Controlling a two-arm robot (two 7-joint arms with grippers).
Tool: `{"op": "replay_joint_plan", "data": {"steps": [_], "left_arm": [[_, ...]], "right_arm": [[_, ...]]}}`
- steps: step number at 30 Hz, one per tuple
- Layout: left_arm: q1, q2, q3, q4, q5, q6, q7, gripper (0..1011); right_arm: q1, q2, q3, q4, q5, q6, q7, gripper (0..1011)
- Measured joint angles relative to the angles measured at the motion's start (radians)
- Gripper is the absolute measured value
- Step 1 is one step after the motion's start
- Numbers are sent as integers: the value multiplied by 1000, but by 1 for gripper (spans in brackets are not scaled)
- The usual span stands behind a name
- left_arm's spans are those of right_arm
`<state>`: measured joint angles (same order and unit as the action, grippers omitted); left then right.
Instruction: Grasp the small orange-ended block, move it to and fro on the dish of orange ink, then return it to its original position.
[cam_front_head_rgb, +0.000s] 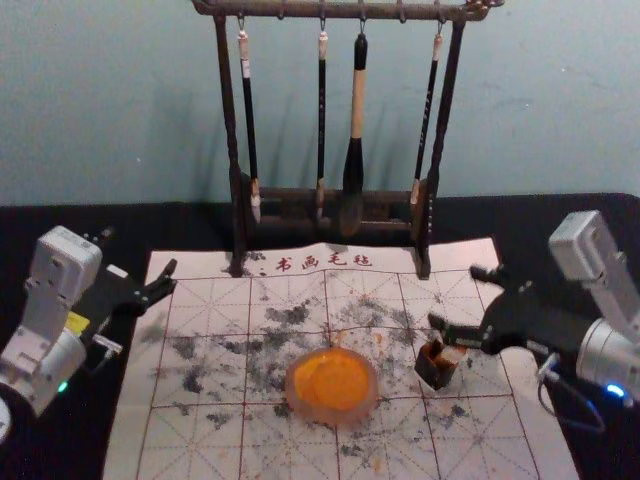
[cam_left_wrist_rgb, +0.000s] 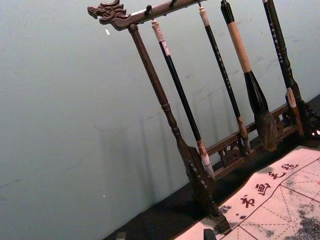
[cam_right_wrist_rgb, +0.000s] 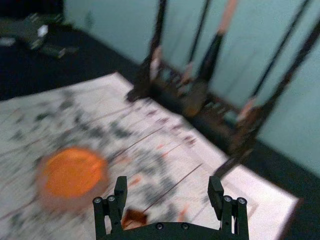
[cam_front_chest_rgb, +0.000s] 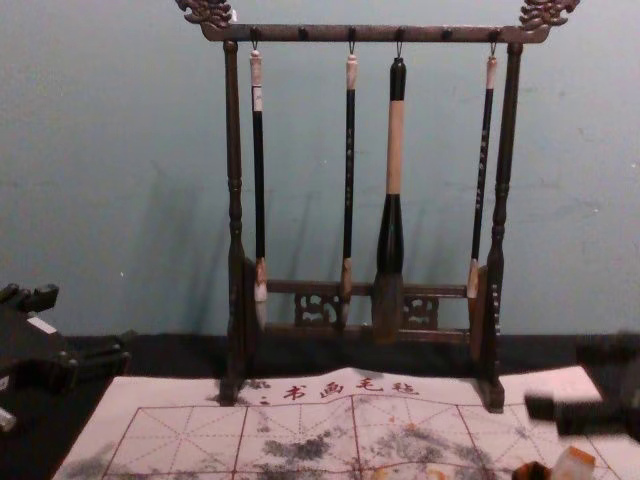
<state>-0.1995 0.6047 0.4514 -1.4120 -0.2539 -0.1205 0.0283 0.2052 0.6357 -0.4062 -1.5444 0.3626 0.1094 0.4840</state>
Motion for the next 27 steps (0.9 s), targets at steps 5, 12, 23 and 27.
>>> {"op": "replay_joint_plan", "data": {"steps": [5, 12, 23, 27], "left_arm": [[0, 0, 0, 0, 0, 0, 0, 1001], [0, 0, 0, 0, 0, 0, 0, 1001], [0, 0, 0, 0, 0, 0, 0, 1001], [0, 0, 0, 0, 0, 0, 0, 1001]], "right_arm": [[-30, -37, 61, -23, -17, -28, -103, 1003], [-92, -96, 113, -30, -70, -35, -264, 1003], [-111, -175, 123, 60, -137, 37, -385, 1003], [-104, -192, 128, 87, -152, 43, -392, 1003]]}}
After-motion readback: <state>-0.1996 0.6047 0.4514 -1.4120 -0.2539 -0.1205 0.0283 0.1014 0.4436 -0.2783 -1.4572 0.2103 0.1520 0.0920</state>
